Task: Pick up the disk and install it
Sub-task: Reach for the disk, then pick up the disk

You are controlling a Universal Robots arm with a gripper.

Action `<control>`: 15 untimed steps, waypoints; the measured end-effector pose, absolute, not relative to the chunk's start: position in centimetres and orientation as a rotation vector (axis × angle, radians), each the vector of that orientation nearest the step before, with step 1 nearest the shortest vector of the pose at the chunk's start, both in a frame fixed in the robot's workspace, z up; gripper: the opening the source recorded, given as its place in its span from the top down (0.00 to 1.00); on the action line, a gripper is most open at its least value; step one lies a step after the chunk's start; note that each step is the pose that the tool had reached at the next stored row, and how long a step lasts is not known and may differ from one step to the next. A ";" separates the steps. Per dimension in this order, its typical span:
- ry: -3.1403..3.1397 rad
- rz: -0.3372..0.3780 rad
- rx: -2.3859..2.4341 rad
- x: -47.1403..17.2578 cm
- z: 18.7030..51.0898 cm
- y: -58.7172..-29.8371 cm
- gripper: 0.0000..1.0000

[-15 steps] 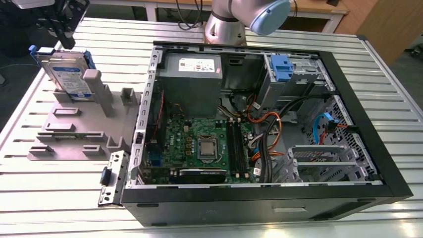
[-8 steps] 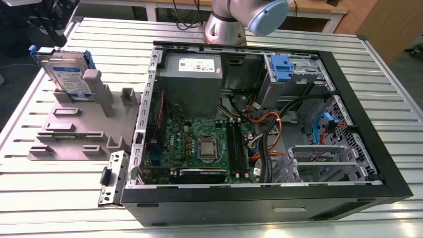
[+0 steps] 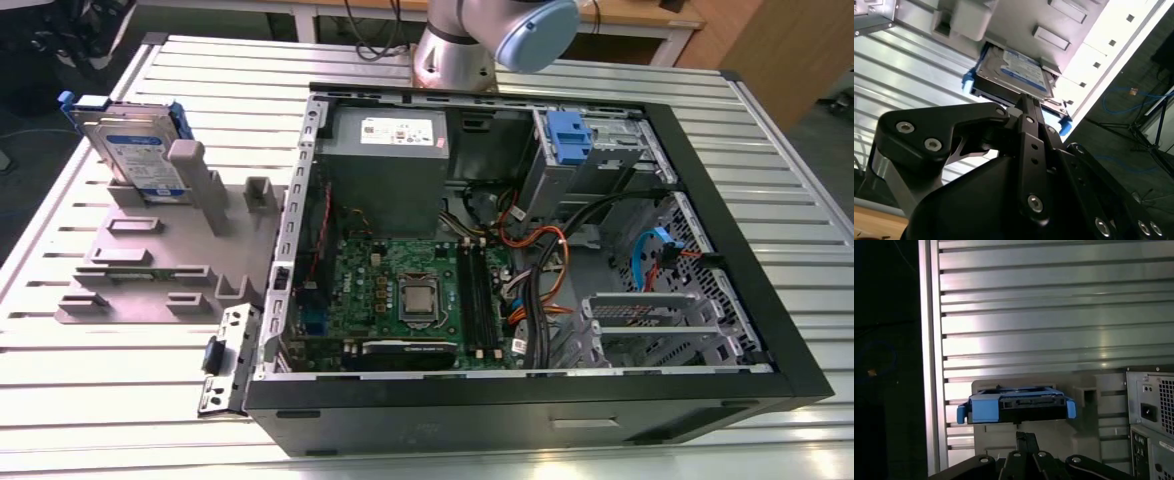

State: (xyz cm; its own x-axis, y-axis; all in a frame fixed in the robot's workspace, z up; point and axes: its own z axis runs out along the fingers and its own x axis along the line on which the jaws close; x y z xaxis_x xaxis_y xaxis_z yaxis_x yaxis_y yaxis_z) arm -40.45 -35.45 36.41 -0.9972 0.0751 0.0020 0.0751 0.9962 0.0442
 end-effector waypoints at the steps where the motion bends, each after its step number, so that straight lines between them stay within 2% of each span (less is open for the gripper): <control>1: -3.138 -0.070 -0.116 -40.7 36.3 -35.4 0.89; 6: -3.138 -0.070 -0.111 -43.0 36.0 -34.9 0.89; 15: -3.138 -0.070 -0.110 -43.3 36.0 -34.9 0.89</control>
